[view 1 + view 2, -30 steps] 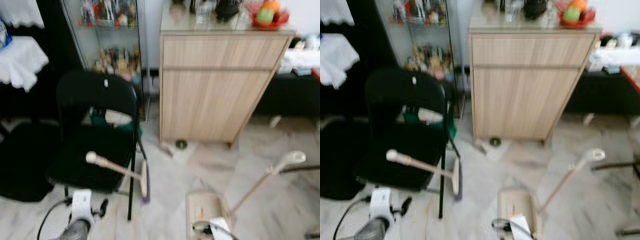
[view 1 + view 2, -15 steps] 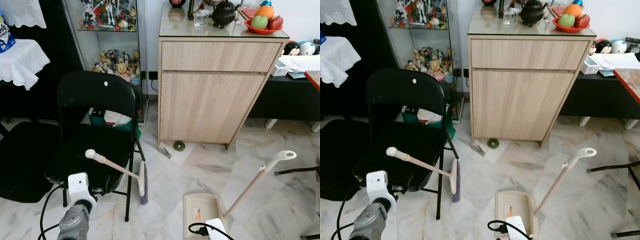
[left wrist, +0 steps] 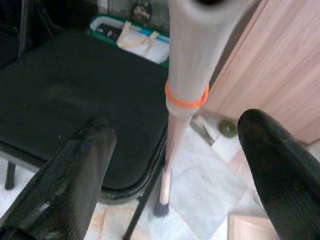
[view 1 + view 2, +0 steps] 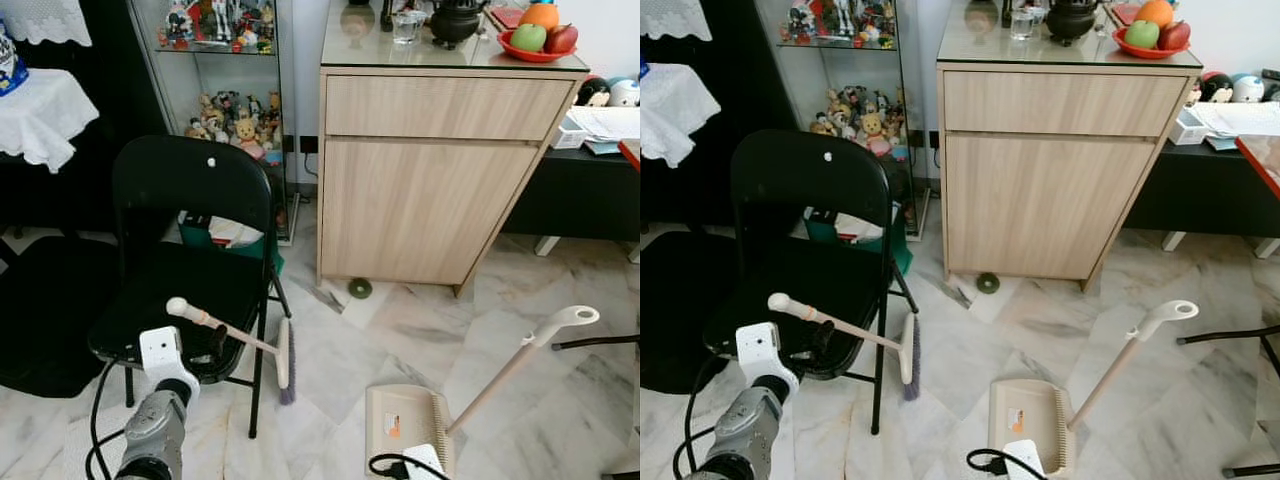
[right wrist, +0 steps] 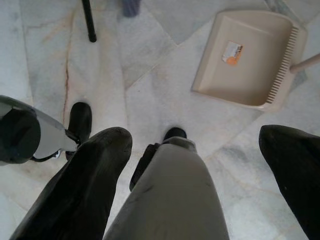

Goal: Sweep floor

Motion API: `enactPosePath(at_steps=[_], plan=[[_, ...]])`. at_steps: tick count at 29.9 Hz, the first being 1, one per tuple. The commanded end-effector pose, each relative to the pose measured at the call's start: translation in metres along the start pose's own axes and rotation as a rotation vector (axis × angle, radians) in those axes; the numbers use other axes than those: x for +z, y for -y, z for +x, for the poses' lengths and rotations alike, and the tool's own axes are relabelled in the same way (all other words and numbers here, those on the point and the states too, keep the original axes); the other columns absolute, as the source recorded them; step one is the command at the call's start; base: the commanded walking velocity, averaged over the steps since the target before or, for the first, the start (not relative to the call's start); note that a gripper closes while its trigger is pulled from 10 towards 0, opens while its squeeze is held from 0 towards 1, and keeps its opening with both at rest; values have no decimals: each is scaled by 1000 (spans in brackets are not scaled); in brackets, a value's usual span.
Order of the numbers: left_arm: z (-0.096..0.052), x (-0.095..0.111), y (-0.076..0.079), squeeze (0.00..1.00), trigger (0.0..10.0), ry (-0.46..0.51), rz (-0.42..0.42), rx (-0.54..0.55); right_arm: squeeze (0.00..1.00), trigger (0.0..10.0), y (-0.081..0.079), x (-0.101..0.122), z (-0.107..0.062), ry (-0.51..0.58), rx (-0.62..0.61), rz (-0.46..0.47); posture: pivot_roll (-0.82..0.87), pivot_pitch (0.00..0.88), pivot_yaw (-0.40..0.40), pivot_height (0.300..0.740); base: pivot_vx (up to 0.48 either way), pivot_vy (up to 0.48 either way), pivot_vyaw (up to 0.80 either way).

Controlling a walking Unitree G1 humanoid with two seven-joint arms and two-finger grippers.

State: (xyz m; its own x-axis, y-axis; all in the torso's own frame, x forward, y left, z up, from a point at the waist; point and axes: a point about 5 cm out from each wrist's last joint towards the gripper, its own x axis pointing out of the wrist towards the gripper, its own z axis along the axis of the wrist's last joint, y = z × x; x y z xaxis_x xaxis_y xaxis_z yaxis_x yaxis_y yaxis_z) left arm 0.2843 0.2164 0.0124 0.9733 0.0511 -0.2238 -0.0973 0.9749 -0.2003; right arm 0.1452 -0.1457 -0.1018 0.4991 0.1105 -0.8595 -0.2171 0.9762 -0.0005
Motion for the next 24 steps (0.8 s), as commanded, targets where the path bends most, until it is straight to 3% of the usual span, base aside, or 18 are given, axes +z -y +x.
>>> enactPosePath(at_steps=[1, 7, 12, 20, 24], plan=[[3, 6, 2, 0, 10000, 33, -35, 2, 0, 10000, 0, -3, -1, -1, -5, -3, 5, 30, -5, 740, 0, 0, 0], [9, 14, 6, 0, 10000, 66, -99, -1, 0, 10000, -1, -1, 0, 8, -10, 1, -3, 36, -6, 740, 0, 0, 0], [13, 18, 12, 0, 10000, 68, -99, -33, 0, 10000, 0, 5, 1, 26, -18, 31, -18, 49, -4, 740, 0, 0, 0], [18, 21, 20, 0, 10000, 57, -81, -64, 0, 10000, 19, 13, 0, 41, -38, 38, -27, 60, -3, 740, 0, 0, 0], [18, 18, 24, 0, 10000, 28, -9, -92, 0, 10000, 21, 11, -1, 39, -44, 38, -34, 62, 3, 740, 0, 0, 0]])
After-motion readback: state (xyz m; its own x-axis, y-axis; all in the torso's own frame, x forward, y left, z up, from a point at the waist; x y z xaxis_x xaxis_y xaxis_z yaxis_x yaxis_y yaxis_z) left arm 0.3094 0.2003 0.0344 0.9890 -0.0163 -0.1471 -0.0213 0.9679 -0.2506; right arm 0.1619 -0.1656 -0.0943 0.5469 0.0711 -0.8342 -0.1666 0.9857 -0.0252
